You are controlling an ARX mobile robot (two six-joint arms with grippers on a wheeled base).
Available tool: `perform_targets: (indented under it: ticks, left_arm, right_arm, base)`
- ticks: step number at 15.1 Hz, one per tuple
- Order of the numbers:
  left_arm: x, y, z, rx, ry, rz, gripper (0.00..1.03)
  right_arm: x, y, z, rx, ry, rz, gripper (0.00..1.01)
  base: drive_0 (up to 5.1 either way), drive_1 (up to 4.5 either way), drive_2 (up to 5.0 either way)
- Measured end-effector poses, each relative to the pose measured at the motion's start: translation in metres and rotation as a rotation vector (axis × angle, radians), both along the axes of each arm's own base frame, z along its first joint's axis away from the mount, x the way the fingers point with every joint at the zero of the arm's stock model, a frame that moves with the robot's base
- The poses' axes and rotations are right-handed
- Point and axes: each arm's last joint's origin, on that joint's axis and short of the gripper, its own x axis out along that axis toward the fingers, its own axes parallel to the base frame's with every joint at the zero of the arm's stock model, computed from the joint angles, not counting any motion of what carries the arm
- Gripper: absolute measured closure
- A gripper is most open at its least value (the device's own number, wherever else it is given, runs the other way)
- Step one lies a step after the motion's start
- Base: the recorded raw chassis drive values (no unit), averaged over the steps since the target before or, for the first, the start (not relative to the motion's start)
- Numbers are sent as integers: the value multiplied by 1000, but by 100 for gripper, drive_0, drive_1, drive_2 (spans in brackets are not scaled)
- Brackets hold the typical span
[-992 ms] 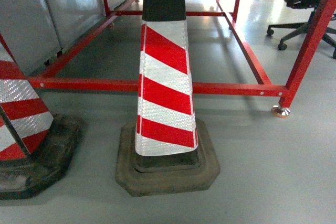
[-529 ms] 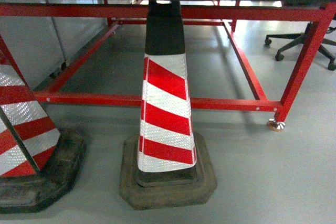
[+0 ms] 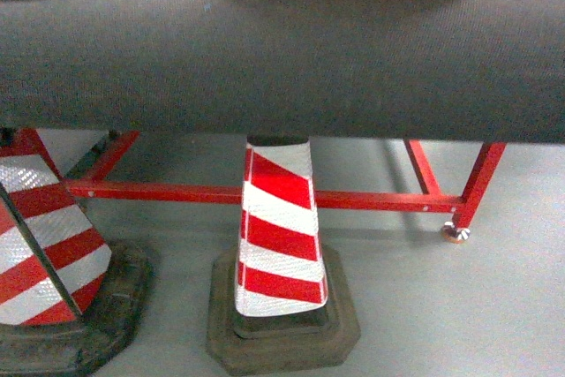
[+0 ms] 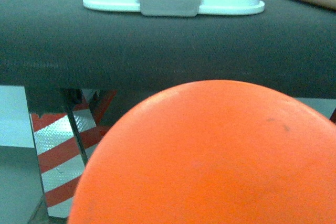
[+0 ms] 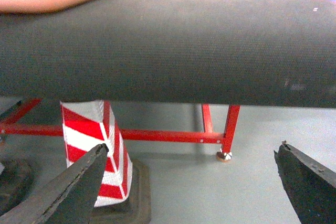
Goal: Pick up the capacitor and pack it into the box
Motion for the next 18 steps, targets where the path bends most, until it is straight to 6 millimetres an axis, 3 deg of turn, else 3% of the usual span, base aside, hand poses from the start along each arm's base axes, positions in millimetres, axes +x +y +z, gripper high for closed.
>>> perform_targets:
  ticks: [18]
  left_arm:
    - [0, 0, 0, 3, -2, 0, 60]
  right_arm:
    - [0, 0, 0, 0, 1, 0, 3]
  base:
    - [0, 0, 0]
